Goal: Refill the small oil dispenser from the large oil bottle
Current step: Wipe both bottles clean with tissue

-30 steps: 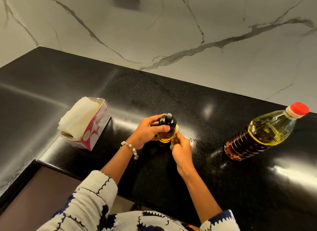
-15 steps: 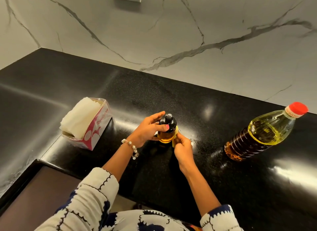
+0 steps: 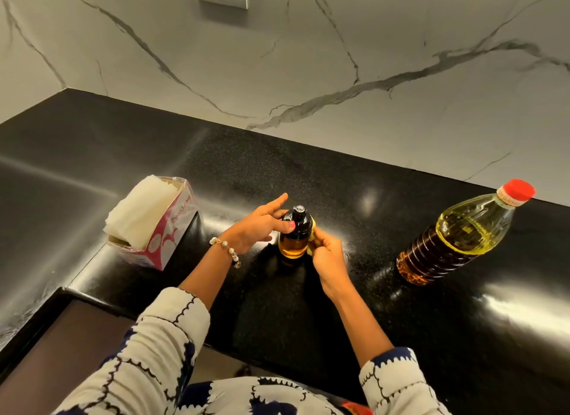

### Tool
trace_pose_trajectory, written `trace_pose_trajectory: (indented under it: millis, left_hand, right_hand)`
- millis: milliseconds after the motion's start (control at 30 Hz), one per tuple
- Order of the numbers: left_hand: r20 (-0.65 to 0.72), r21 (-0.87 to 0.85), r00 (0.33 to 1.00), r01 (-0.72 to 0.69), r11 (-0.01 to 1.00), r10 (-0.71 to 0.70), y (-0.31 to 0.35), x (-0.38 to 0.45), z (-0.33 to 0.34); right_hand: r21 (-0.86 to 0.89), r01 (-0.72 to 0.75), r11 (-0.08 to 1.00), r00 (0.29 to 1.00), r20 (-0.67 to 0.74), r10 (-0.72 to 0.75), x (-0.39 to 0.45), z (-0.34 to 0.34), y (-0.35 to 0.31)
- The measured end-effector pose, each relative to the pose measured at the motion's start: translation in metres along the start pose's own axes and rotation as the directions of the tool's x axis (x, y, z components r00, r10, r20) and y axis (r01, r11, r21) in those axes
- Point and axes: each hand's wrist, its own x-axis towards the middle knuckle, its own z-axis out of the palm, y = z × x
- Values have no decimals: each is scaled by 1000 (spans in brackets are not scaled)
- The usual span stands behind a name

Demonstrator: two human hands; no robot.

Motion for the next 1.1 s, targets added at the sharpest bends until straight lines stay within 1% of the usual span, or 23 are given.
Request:
trace_pose_trajectory:
  millis: [133,200,300,367,433,500,567,667,800,867,933,1000,1100]
  left_hand:
    - [-32,-99,999,-17,995,14,-2,-1,1]
    - [-53,-140,998,-45,989,38,-3,-3,1]
    - [-72,-170,996,-69,983,58,-3,-5,1]
    - [-65,-159,996,-76,984,67,-4,-4,0]
    - [-60,-130,996,-74,989,66,-5,-3,-2]
    - [-57,-105,996,-76,992,70,-5,-3,-4]
    - [-64,-85,994,-90,992,85,-4,-4,-5]
    - [-116,-70,987,-120,990,111,-6,-6,-7]
    - [-209,-80,967,-163,983,143,-9,-7,-6]
    - [-212,-67,966,-168,984,150,-6,-8,-6]
    - [-177,-38,974,-152,988,143,-2,-8,-8]
    - [-142,-4,981,-135,991,133,1,-7,-11]
    - [-143,24,981,-127,992,129,3,-6,-12]
  right_hand:
    - [-83,-17,996,999,-40,14,-5,2,19]
    - [-76,21,997,998,-58,-26,-13,4,17]
    - [-32,132,991,989,-68,-134,-18,5,2]
    - [-26,171,985,983,-69,-172,-13,4,-7]
    - [-64,177,982,983,-48,-180,-7,5,-12]
    - [-98,145,985,988,-36,-149,-3,6,-11]
    - [-133,81,988,996,-38,-87,0,5,-5]
    - [-193,34,981,999,-28,-40,-3,2,4]
    - [-247,85,965,991,-80,-108,-21,1,-2]
    - [-256,142,956,980,-98,-171,-28,1,-10]
    - [-286,189,939,969,-101,-226,-24,1,-13]
    - [-261,202,944,969,-85,-231,-13,2,-12]
    - [-212,152,965,986,-29,-162,7,3,-4]
